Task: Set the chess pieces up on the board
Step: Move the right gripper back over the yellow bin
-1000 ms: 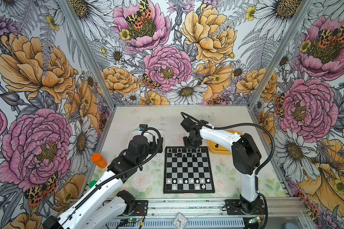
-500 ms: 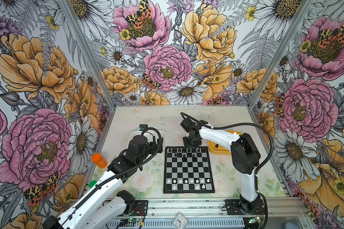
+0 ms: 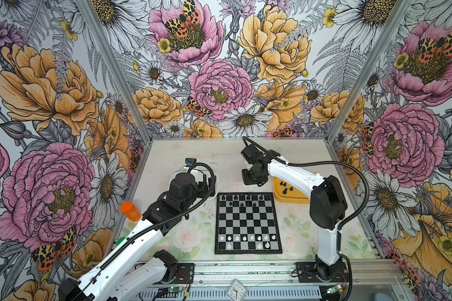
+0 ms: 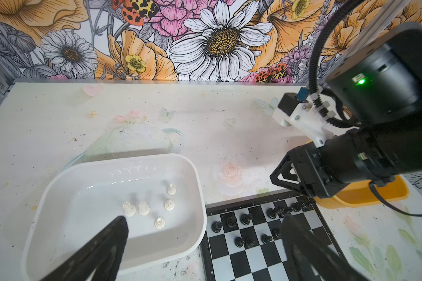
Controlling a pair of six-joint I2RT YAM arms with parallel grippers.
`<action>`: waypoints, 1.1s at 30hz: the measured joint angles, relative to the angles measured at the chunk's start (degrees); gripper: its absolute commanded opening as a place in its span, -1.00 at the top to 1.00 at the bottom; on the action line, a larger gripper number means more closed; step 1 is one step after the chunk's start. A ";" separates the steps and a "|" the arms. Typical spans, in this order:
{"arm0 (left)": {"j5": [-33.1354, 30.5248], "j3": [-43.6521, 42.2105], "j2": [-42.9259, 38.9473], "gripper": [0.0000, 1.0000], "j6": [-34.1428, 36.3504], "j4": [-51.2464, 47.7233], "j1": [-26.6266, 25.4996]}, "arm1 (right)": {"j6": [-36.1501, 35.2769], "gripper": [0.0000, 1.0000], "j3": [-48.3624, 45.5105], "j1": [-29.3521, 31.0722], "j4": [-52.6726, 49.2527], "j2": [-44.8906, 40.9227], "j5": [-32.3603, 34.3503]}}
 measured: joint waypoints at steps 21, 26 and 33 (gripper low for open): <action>13.94 21.22 31.12 -0.98 4.09 8.85 -7.78 | -1.27 0.27 -20.13 -17.90 -1.01 -18.12 8.02; 15.82 27.56 37.05 -0.98 6.82 5.53 -11.54 | -1.29 0.29 -23.30 -18.43 -0.96 -18.12 8.20; 16.48 28.50 37.64 -0.98 7.52 3.69 -11.72 | -1.29 0.33 -24.79 -19.15 0.98 -18.01 7.37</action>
